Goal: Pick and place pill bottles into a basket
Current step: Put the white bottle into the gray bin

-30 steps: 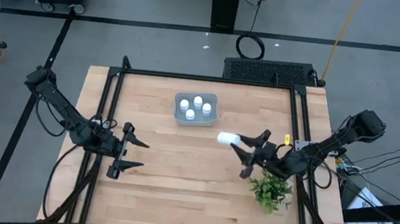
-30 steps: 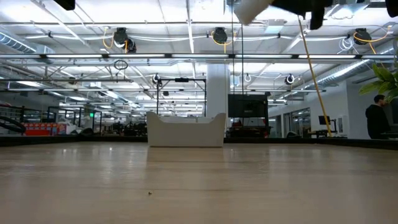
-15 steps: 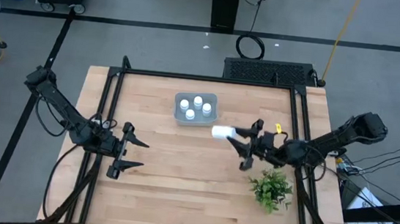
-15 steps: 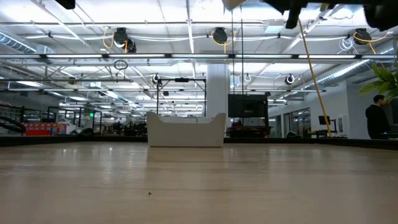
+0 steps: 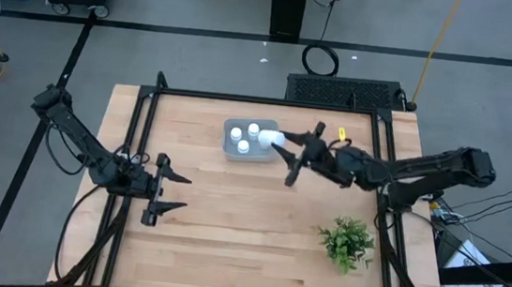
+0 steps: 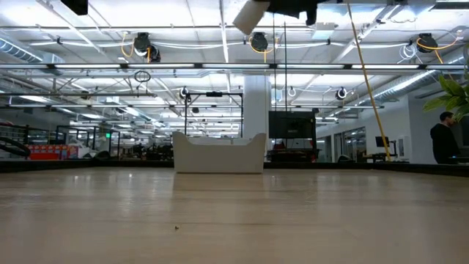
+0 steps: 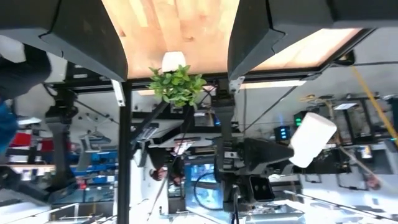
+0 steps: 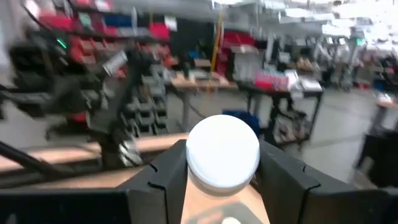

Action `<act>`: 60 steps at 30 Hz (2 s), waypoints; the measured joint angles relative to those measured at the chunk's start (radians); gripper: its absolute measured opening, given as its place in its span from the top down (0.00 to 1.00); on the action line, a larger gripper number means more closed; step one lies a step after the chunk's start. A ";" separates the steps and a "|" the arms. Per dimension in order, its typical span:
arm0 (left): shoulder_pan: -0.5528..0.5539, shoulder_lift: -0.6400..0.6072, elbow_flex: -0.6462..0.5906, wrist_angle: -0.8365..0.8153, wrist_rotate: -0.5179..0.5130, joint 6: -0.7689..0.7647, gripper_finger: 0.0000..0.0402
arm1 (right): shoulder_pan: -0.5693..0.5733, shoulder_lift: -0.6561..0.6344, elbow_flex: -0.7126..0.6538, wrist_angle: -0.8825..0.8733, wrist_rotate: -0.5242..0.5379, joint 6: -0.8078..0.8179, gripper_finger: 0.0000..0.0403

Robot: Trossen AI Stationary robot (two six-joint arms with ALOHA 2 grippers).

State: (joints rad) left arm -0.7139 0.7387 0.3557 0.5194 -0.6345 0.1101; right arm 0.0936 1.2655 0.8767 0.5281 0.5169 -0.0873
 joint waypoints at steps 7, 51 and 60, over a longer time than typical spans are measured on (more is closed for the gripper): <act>0.000 0.000 0.000 0.006 -0.041 0.001 0.30 | -0.099 0.051 0.139 -0.239 -0.117 0.084 0.63; 0.000 0.000 0.000 0.006 -0.028 -0.004 0.30 | -0.321 0.551 0.436 -0.695 -0.363 0.158 0.63; 0.000 0.000 0.000 0.006 -0.019 -0.003 0.30 | -0.348 0.551 0.343 -0.604 -0.393 0.177 0.62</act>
State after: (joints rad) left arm -0.7139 0.7385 0.3553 0.5259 -0.6539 0.1066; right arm -0.2548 1.8165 1.2200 -0.0761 0.1239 0.0898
